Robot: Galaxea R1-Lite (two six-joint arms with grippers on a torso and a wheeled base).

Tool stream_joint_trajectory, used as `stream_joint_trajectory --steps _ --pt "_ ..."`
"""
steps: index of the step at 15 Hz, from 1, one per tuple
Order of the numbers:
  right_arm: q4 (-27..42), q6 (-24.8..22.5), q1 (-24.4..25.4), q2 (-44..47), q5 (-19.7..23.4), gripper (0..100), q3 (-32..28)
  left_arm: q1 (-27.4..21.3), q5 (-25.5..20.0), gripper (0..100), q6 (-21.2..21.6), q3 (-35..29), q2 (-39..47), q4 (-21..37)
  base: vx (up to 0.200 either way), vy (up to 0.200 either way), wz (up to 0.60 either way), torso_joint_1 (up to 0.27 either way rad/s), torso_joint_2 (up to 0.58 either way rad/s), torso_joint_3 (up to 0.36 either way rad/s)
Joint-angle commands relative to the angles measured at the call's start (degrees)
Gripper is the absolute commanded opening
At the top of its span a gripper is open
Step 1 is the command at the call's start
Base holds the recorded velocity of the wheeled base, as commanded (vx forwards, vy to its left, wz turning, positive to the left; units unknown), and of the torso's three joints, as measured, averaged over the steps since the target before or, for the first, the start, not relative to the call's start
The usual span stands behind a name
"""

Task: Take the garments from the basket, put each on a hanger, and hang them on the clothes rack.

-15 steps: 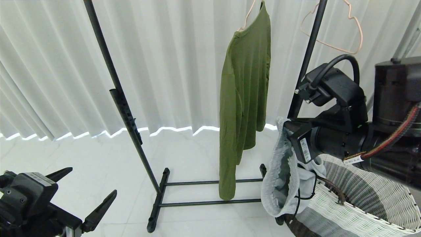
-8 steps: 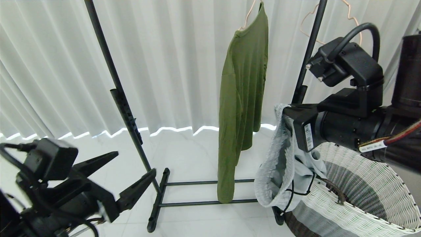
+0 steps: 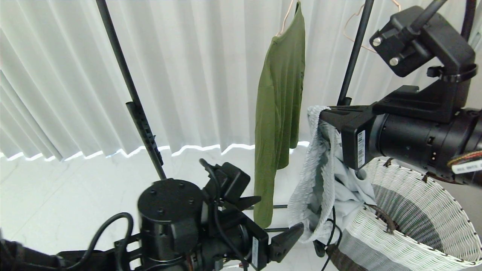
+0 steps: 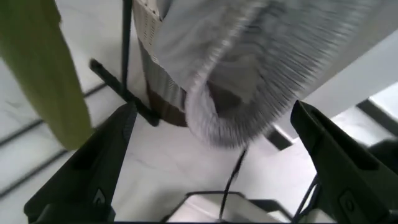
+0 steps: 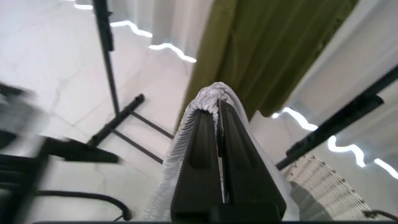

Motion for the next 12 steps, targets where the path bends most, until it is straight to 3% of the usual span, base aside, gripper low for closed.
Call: stream_joint_trajectory --steps 1,4,10,11,12 --pt "-0.05 -0.01 1.7 -0.84 -0.03 0 0.08 -0.79 -0.26 100 -2.25 -3.94 8.17 -0.16 0.0 0.0 0.0 0.0 0.0 0.0" --pt "-0.05 -0.01 2.66 -1.72 -0.03 0 -0.01 1.23 0.18 100 -8.32 -7.28 12.92 -0.95 0.0 0.0 0.0 0.0 0.0 0.0" --pt "0.03 -0.01 4.24 -2.95 -0.03 0 0.08 3.34 1.41 100 -8.41 -7.98 18.01 -3.06 0.0 0.0 0.0 0.0 0.0 0.0" --pt "0.03 -0.1 4.24 -3.13 -0.12 0 -0.01 3.34 1.49 0 -8.32 -7.63 18.36 -3.67 0.0 0.0 0.0 0.0 0.0 0.0" --pt "0.03 -0.1 4.24 -3.48 -0.12 0 0.08 3.34 1.58 0 -8.14 -7.02 18.36 -3.85 0.0 0.0 0.0 0.0 0.0 0.0"
